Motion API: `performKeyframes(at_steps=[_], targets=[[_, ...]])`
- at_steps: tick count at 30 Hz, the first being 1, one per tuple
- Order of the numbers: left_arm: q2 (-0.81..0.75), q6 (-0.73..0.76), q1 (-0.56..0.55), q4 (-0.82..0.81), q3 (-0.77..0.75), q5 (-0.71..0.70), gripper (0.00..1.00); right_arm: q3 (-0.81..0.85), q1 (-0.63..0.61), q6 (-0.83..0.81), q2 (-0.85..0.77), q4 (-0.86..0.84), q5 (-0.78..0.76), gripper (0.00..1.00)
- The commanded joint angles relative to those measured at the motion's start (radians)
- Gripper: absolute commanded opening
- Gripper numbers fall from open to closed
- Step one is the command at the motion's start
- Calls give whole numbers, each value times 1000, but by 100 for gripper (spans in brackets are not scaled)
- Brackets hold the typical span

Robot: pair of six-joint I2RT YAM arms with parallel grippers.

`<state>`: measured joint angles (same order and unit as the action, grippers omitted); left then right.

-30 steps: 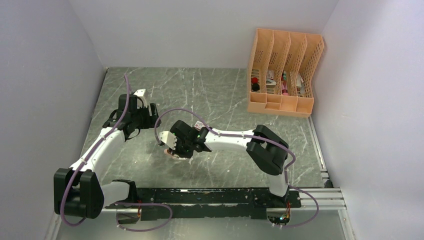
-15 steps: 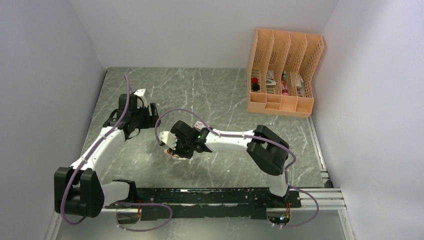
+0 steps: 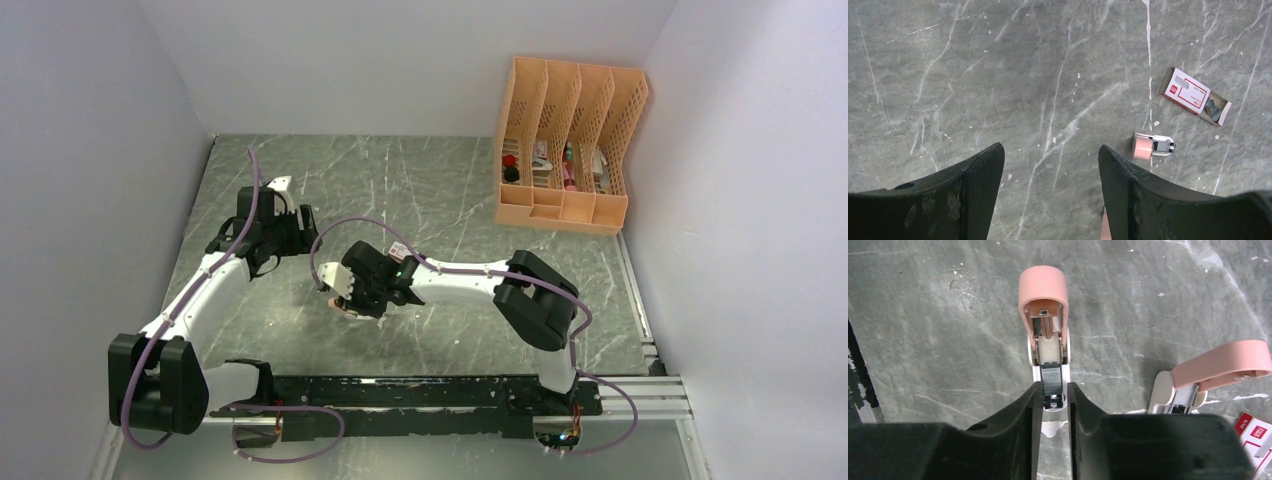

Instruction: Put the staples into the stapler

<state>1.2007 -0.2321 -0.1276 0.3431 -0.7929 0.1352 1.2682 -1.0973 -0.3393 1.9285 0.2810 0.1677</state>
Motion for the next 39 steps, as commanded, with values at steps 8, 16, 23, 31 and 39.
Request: performKeyframes(at_steps=[8,16,23,31,39], targets=[[-6,5,11,3,-29,7,74,-33,16,-16,25,-6,-61,40],[-15,5,11,4,-26,5,74,-35,16,-3,-4,-26,-37,45],[-19,5,11,6,-27,4,74,-42,16,14,-26,-52,-2,50],[-21,5,11,5,-27,3,74,-62,17,30,-56,-82,15,55],[-22,4,12,4,-27,3,74,-117,66,104,-152,-186,55,56]])
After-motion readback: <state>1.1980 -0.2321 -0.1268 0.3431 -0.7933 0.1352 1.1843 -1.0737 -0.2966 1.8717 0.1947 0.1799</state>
